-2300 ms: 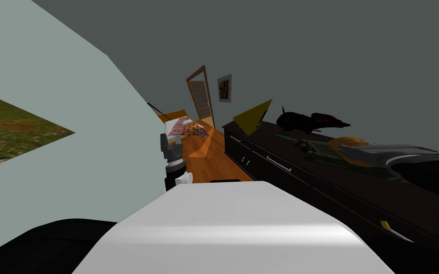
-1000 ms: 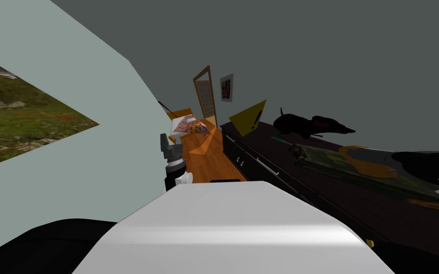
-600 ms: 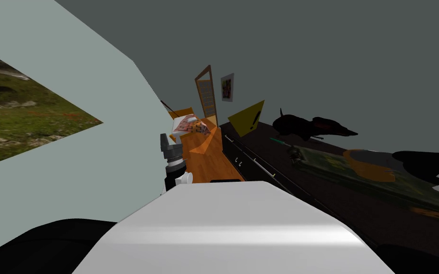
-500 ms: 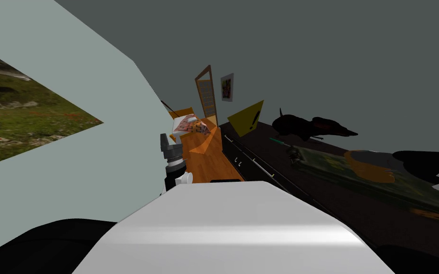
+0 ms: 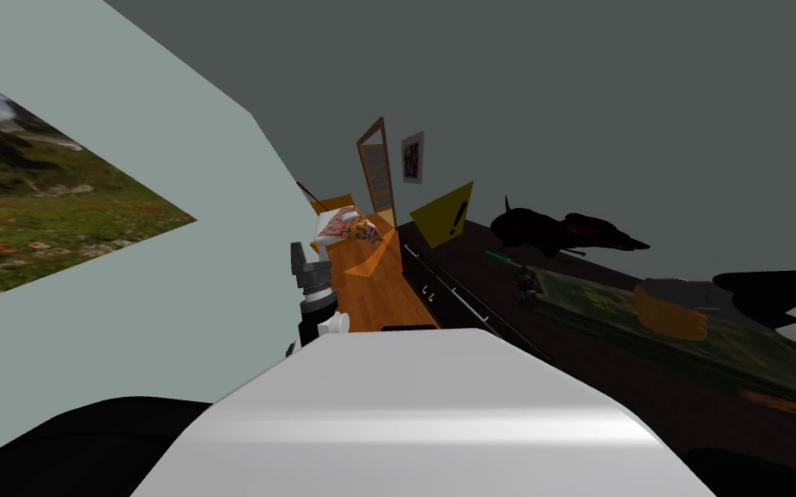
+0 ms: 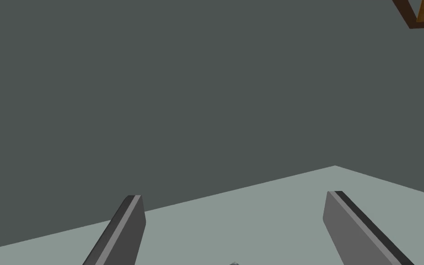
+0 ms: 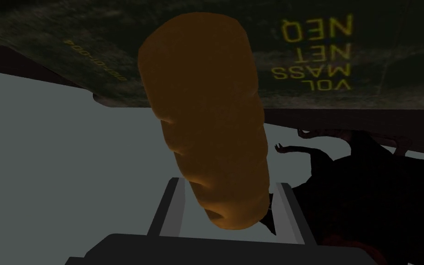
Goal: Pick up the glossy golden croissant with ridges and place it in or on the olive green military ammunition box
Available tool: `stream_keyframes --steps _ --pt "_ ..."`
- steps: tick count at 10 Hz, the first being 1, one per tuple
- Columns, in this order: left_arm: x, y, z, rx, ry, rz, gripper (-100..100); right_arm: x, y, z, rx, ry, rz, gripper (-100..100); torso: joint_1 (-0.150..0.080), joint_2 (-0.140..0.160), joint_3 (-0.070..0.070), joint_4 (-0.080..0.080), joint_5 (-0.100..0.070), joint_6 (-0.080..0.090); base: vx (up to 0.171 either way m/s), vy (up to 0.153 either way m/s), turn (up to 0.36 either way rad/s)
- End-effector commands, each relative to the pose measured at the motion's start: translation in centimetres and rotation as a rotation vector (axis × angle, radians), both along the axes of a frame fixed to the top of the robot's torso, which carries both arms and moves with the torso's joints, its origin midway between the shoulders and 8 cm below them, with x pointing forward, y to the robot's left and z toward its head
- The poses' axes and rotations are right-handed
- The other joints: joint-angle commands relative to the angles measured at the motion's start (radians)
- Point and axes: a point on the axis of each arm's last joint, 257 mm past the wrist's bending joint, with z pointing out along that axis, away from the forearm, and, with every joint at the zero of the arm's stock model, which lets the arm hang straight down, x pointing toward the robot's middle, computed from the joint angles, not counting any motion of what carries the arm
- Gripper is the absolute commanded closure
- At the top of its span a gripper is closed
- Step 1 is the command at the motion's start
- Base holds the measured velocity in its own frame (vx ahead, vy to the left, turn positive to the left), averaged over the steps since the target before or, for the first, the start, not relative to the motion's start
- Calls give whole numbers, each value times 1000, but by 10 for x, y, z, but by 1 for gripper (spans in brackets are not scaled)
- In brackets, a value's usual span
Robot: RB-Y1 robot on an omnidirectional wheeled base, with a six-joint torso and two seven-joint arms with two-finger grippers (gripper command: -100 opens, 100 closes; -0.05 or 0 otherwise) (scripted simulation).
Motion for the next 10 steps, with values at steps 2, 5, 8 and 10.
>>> stream_keyframes --steps 2,5,8,10 --pt "0 0 0 0 0 0 0 -3 -1 -2 17 -4 -26 100 1 0 0 0 0 0 -4 -68 27" --pt "0 0 0 0 0 0 0 -4 -2 -3 18 -4 -31 -100 8 0 0 0 2 0 0 -3 -1" --pt "0 0 0 0 0 0 0 -4 -2 -3 18 -4 -31 0 9 0 0 0 2 0 0 0 0" --pt "0 0 0 0 0 0 0 5 7 5 23 -4 -24 -100 7 0 0 0 2 0 3 -46 -47"
